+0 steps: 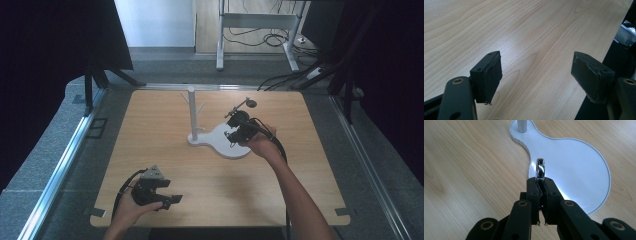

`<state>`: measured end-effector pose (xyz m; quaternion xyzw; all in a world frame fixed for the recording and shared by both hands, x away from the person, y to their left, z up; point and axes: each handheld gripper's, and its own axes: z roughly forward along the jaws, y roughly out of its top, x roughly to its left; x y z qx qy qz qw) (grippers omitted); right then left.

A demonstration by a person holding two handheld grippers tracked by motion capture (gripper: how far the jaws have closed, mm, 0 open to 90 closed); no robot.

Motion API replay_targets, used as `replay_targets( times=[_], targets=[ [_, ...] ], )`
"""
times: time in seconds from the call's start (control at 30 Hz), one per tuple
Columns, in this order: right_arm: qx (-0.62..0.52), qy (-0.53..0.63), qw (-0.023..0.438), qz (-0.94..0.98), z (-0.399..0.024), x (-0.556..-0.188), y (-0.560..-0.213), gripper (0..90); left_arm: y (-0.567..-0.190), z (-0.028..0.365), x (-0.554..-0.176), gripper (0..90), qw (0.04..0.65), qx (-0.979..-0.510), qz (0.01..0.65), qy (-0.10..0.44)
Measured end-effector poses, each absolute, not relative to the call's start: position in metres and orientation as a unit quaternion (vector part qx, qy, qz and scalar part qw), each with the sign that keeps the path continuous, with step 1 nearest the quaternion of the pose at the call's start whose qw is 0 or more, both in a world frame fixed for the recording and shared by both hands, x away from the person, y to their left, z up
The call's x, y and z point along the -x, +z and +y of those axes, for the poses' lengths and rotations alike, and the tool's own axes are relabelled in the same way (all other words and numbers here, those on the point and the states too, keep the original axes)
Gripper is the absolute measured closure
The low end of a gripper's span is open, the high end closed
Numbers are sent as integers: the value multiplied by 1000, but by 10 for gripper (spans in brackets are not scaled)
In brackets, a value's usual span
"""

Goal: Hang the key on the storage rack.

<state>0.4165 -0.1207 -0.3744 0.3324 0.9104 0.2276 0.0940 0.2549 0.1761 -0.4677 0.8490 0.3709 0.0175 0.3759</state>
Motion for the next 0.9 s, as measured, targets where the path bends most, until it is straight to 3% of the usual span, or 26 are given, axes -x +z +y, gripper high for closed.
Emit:
replay_targets(
  times=[0.9],
  targets=[
    [-340,228,94,908,-99,-443,-362,847,-468,178,-255,251,374,-850,370,19]
  ],
)
